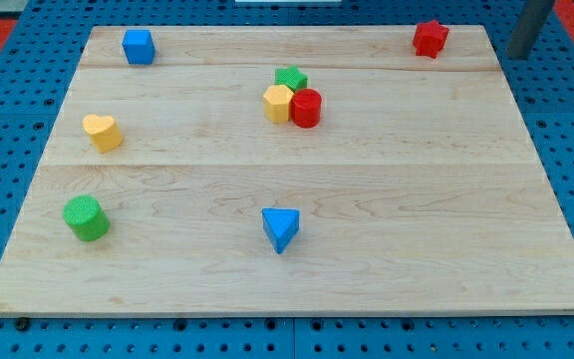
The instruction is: Slide the red star to the top of green star
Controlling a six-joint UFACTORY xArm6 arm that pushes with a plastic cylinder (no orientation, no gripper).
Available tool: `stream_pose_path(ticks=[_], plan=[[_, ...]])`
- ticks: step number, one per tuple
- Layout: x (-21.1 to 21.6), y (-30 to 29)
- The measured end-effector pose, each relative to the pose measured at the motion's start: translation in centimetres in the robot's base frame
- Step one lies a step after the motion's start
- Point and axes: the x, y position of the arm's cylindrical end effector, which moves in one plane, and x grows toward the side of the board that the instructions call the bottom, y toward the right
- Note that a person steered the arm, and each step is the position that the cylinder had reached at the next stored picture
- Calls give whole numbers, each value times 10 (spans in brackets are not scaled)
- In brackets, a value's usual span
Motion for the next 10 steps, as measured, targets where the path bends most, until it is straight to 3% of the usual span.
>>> stream_pose_path(ticks=[1,4,8,10], plan=[[-35,-29],[-1,-171],[11,-269],[11,-348]])
